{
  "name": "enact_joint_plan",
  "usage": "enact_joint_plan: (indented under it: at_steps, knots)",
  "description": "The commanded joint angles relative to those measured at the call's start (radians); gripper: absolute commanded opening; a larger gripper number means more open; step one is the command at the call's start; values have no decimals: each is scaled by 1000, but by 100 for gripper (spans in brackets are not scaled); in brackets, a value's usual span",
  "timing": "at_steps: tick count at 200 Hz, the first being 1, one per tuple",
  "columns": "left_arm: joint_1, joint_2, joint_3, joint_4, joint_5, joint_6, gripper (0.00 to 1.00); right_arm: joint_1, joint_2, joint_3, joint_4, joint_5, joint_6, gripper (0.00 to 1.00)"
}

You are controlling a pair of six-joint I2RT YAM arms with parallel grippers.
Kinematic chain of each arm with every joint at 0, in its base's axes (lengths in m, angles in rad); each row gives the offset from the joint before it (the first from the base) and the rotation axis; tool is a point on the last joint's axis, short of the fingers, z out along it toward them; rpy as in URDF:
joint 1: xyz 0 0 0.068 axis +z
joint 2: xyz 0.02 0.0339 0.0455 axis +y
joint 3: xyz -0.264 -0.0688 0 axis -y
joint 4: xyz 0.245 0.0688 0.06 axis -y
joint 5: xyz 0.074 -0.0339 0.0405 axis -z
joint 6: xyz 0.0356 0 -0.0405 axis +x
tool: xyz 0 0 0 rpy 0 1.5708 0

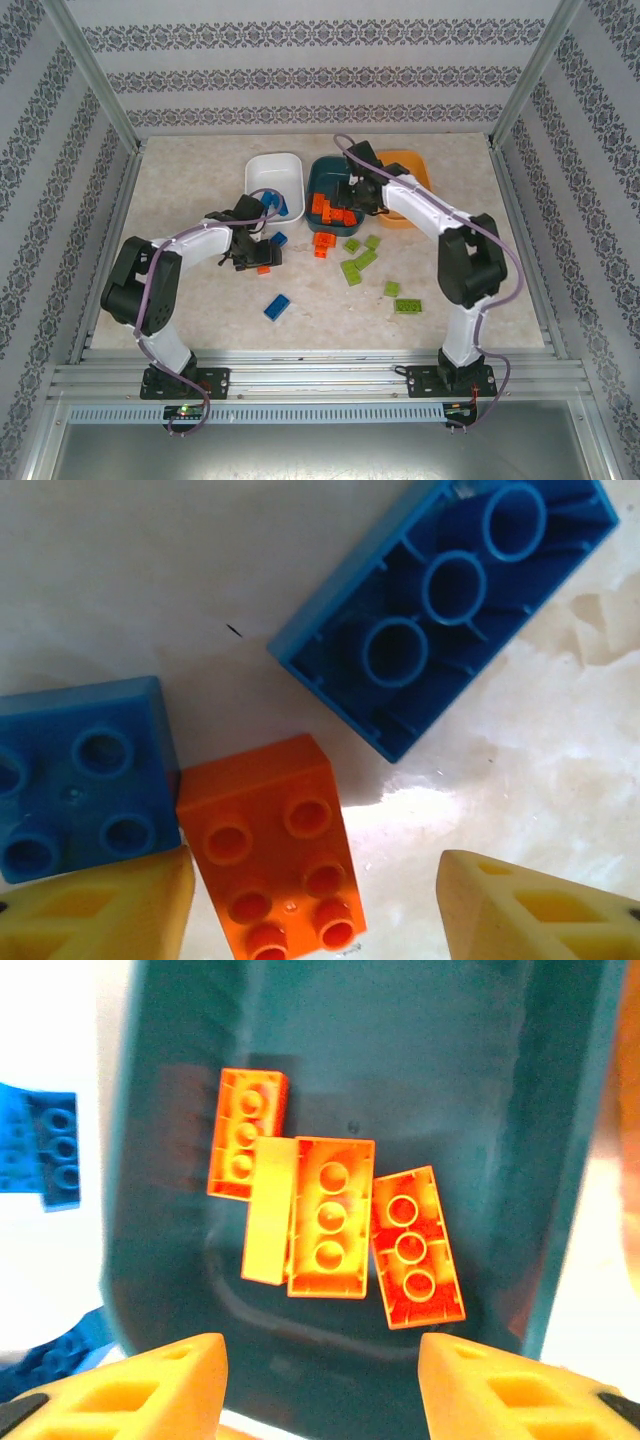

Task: Sort the legos into containers by color

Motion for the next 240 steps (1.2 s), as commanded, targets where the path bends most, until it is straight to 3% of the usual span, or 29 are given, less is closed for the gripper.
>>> enact_joint_plan:
  at_steps: [1,104,188,240]
  knots:
    - [-18,23,38,-34,-54,31,62,16,-114,-82,45,-19,35,54]
    - [-45,7,8,-59,-80,43,38,55,-371,-344,77,-17,86,55]
    - [-41,-151,-22,-73,-51,36,37,83,-481,-473,71,3,118,57]
    - [-10,-170,158,-167,-65,70,38,127,-533,-546,62,30,122,59]
